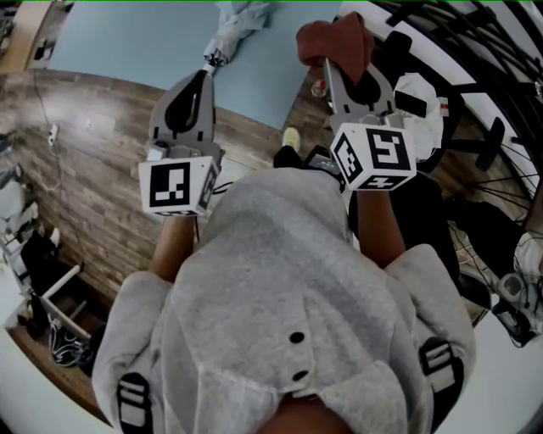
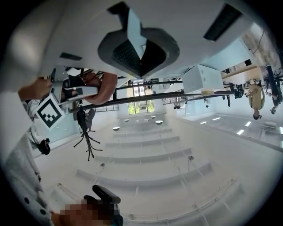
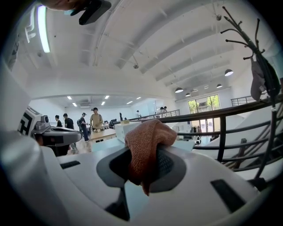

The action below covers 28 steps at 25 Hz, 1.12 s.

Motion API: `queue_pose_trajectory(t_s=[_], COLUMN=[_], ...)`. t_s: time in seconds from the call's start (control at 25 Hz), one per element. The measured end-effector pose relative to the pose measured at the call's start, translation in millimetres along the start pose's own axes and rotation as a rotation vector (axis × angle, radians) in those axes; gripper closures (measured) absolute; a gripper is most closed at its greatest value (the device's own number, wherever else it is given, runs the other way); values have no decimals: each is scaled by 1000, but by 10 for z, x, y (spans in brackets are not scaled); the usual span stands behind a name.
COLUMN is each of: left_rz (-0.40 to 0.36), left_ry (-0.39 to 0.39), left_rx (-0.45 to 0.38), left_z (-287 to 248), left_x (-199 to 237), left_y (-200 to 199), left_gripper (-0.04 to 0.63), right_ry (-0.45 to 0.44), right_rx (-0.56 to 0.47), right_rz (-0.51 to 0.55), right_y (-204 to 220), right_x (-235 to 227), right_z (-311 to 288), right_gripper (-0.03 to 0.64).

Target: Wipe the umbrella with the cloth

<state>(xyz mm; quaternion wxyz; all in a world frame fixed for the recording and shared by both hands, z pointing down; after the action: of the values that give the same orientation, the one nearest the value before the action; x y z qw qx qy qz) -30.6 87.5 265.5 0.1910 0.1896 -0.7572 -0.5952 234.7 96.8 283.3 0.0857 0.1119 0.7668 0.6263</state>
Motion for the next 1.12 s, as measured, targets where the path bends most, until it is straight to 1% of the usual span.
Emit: queue_pose_trajectory(t_s=[0.2,0.32,0.48,0.6,0.76,0.88,1.0,1.12], left_rz=[2,10,7,9,24,36,54,62], left_ry=[-22,-54,-78,-93,-97,-86,-72,-48], left_rx=[16,35,34,50,86,109,157,212], left_z=[-261,-355,-376,-430,-510,-608,-731,-856], left_x=[36,68,159,282,467,632,827,981], left_y=[-25,-61,-54,-23,54,155,291,439], left_gripper=[580,580,580,580,580,580,578,578], right_ry=[-49,-79,-105,-121,-116,-103,-88,-75], right_rx=[8,-1,5,11,19,31,49,73], right_rz=[3,13,21,39,54,77,106,114], right_y=[-34,-92,-123,-159,-215,-236,-244,-236], right_x=[-184,-262,-246,-215,-180,-154,-99,-53], right_z=[-234,-382,-511,-638,-784,-913,-1080,-1246], right_gripper=[537,537,537,537,537,537,537,537])
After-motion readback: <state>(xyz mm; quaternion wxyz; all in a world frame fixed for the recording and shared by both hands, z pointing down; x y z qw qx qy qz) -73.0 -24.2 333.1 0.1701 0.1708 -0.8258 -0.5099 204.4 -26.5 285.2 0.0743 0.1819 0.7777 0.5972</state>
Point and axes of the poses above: the fingertips, and each gripper's own axes: z backward along the fingers, x to its left, y out of its underside, the point moved 10 cm from there along z, backward along the fingers, and after that the axes turned 9 degrees about z, right-handed, at the moved point
